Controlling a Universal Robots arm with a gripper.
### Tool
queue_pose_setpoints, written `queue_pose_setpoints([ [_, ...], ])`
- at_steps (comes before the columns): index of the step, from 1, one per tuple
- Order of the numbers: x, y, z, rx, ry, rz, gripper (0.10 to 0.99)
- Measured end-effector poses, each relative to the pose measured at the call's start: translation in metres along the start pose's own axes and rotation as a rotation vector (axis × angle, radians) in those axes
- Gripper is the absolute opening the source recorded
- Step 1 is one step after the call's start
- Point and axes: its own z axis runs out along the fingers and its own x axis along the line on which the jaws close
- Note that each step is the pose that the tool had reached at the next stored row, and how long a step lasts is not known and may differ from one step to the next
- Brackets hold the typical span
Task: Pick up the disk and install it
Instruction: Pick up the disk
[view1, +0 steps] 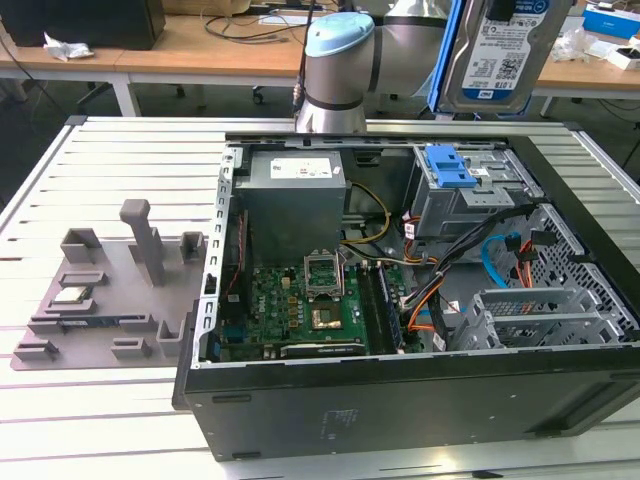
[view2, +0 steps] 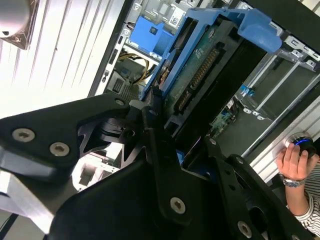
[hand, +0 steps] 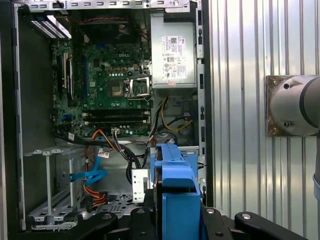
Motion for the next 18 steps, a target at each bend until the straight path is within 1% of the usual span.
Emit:
queue_pose_setpoints([
  [3, 0.0127, -0.0002, 0.0001, 0.0, -0.0001, 0.0, 0.365],
  [8, 0.0258, -0.0005, 0.0001, 0.0, 0.0, 0.0, 0.365],
  [10, 0.0323, -0.0007, 0.0002, 0.0, 0.0, 0.0, 0.365],
  [18, 0.0442, -0.0009, 0.0003, 0.0, 0.0, 0.0, 0.365],
])
